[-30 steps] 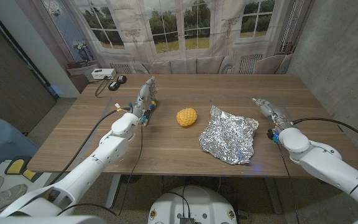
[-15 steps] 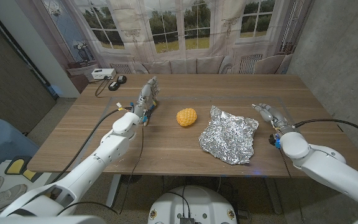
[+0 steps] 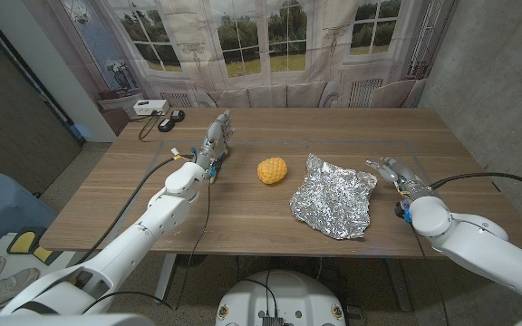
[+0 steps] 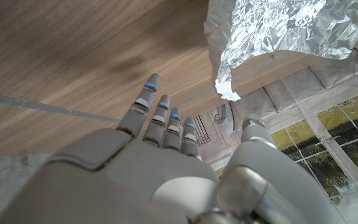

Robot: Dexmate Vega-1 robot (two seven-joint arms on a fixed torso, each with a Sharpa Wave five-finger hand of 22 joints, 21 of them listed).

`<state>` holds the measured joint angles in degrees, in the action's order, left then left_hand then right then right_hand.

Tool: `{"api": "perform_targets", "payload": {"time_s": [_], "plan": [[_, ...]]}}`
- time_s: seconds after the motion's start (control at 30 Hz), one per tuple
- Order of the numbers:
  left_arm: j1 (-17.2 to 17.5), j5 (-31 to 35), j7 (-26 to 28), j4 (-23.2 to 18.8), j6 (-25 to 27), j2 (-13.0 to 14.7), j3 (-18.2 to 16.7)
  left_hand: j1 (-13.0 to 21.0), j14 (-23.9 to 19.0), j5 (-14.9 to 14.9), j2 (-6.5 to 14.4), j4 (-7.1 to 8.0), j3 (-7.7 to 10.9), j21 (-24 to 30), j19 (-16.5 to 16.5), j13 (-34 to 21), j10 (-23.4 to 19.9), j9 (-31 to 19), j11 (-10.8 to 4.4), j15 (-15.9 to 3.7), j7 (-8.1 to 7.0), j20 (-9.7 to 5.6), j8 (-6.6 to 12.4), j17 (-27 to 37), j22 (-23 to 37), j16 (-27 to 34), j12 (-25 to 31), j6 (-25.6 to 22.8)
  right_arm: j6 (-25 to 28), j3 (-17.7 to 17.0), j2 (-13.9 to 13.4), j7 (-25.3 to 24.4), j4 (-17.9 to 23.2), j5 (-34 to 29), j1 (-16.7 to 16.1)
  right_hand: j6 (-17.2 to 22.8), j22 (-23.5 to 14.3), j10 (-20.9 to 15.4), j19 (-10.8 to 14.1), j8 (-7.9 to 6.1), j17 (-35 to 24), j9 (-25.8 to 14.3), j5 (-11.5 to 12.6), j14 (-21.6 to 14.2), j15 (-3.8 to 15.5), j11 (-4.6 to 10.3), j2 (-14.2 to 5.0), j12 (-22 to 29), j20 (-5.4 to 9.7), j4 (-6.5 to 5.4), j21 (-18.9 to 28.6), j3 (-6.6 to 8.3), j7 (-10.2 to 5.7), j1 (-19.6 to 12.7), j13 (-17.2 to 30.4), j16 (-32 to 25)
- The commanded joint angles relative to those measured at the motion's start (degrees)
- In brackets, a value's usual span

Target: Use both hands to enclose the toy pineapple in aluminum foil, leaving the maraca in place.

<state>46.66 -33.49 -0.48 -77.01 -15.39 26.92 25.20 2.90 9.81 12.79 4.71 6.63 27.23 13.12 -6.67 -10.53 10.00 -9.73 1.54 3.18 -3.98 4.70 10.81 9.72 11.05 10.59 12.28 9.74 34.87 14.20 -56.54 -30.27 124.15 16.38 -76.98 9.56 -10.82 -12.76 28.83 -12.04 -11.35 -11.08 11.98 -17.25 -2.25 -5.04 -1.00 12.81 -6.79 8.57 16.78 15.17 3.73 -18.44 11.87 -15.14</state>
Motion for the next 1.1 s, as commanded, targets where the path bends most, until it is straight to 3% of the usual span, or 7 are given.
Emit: {"api": "perform_targets", "payload": {"time_s": [0.03,0.1,0.23,0.73,0.93,1.07,1.1], "plan": [[-0.9,0.0,-0.3,0.8,0.1,-0.5,0.3,0.6,2.5,0.1,0.1,-0.26,0.26,0.3,0.0,-0.2,1.4,-0.3,0.06,0.01,0.16,0.25,-0.12,0.3,0.3,-0.1,-0.1,1.3,7.5,0.6,-1.8,1.4,3.5,0.0,0.8,5.6,-0.4,-3.9,1.4,-1.92,-0.7,-0.2,-0.2,-2.5,0.11,-0.81,0.1,1.2,-0.02,-0.26,0.5,-0.4,0.57,-0.4,0.3,-1.1],[-1.2,-0.1,-0.4,1.2,0.2,-0.6,0.3,0.6,2.5,0.1,0.2,-0.26,0.26,0.3,0.0,-0.2,1.4,-0.3,0.08,-0.01,0.21,0.26,-0.13,0.3,0.3,-0.1,-0.1,1.3,9.2,1.4,-2.2,1.9,4.0,-0.1,1.8,9.5,-0.5,-7.1,1.6,-3.03,-1.2,-0.3,-0.2,-4.4,0.3,-1.51,0.25,2.2,0.08,-0.64,0.5,-0.93,1.19,0.0,0.5,-1.9],[-1.8,-0.1,-0.8,2.1,0.1,-1.0,0.5,0.6,2.6,0.1,0.2,-0.26,0.26,0.3,0.0,-0.2,1.4,-0.3,0.13,-0.05,0.21,0.24,-0.15,0.3,0.3,-0.1,-0.1,1.3,11.5,2.3,-2.7,2.8,4.8,0.1,3.1,12.6,-0.6,-9.7,2.2,-3.81,-1.7,-0.3,-0.1,-6.9,0.67,-1.97,0.47,3.0,0.31,-1.06,0.7,-1.55,1.48,0.7,0.8,-3.0],[-2.8,-0.3,-1.9,3.8,-0.1,-1.4,0.6,0.6,2.8,0.2,0.3,-0.23,0.22,0.3,0.0,-0.2,1.6,-0.3,0.1,-0.12,0.28,-0.07,-0.22,0.3,0.3,-0.2,-0.3,1.3,19.0,7.5,-6.0,6.1,8.6,-0.6,8.3,15.4,-0.6,-12.8,1.8,-4.1,-2.7,-0.3,0.6,-10.9,2.51,-1.46,1.65,4.0,0.37,-0.51,0.5,-2.42,0.96,-0.1,1.4,-5.1],[-2.1,-0.4,-1.5,2.9,-0.2,-1.0,0.3,0.6,2.9,0.2,0.4,-0.23,0.21,0.3,0.0,-0.2,1.6,-0.3,0.07,-0.22,0.29,-0.12,-0.23,0.3,0.3,-0.2,-0.3,1.3,21.1,9.8,-6.3,4.5,10.2,-2.8,9.5,17.7,-0.7,-16.1,2.4,-4.38,-3.8,-0.3,1.6,-14.3,4.1,-0.98,1.35,5.4,0.82,0.49,0.7,-1.88,0.52,-3.2,1.9,-7.0],[-1.7,-0.5,-1.4,2.3,-0.2,-0.8,0.2,0.6,2.9,0.2,0.4,-0.22,0.19,0.3,0.0,-0.2,1.7,-0.3,0.07,-0.17,0.32,-0.08,-0.24,0.3,0.3,-0.2,-0.3,1.3,21.6,10.8,-6.1,3.2,10.9,-4.5,9.7,20.8,-0.7,-19.6,4.2,-4.77,-6.2,-0.5,2.8,-18.7,5.56,-0.4,0.28,7.6,1.46,1.21,1.5,-0.75,0.3,-7.9,2.9,-10.2],[-1.6,-0.5,-1.3,2.2,-0.2,-0.7,0.2,0.6,2.9,0.2,0.4,-0.22,0.19,0.3,0.0,-0.2,1.7,-0.3,0.07,-0.17,0.3,-0.11,-0.24,0.3,0.3,-0.2,-0.3,1.3,21.3,11.0,-6.1,2.7,11.0,-5.0,9.6,21.8,-0.8,-22.0,4.6,-4.76,-7.6,-0.5,3.1,-20.1,5.99,-0.08,0.3,9.0,1.81,1.26,1.7,-0.6,0.11,-9.7,3.5,-11.6]]}}
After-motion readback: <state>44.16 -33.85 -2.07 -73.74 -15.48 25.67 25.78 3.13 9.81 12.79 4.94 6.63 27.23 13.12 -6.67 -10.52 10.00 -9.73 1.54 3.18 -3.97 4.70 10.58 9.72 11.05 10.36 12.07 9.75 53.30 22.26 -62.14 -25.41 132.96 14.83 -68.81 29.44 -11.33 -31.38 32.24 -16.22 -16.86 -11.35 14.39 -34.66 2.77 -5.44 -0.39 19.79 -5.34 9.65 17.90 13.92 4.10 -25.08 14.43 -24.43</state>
